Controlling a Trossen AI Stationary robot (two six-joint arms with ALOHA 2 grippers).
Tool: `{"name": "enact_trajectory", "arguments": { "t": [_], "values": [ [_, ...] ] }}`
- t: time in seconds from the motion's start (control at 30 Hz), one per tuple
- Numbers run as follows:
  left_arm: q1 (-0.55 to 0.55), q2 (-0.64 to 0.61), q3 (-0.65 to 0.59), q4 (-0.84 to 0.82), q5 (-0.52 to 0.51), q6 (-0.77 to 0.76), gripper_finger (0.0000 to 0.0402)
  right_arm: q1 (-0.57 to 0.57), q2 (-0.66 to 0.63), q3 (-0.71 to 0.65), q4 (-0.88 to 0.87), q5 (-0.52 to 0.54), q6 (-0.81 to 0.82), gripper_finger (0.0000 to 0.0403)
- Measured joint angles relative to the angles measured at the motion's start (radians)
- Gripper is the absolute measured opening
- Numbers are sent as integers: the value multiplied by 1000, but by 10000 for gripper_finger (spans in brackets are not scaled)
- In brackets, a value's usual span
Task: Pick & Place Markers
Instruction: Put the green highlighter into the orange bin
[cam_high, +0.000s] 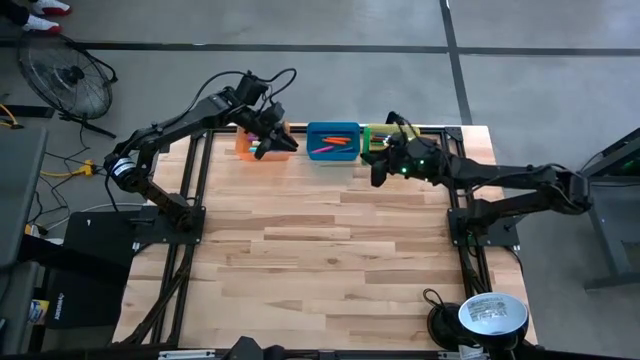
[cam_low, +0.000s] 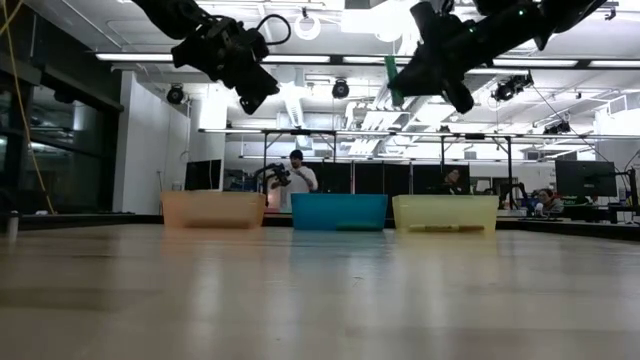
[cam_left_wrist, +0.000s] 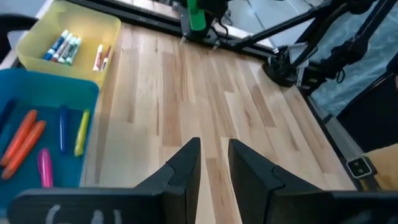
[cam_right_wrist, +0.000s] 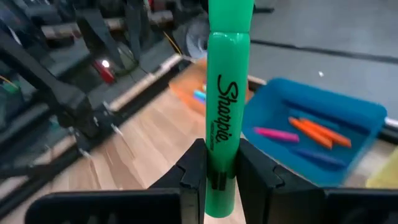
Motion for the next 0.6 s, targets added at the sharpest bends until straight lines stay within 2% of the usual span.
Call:
{"name": "enact_trajectory", "arguments": {
  "t": [0.33, 0.43, 0.6],
  "values": [
    [0, 0, 0, 136, 24, -112, 80, -134, 19, 18, 80, -160, -65, 51],
    [0, 0, 0, 188, 46, -158, 80, -154, 82, 98, 52, -225, -119, 51],
    [0, 0, 0, 276, 32, -231, 80, -172, 252, 314, -22, -344, -233, 51]
  ]
}}
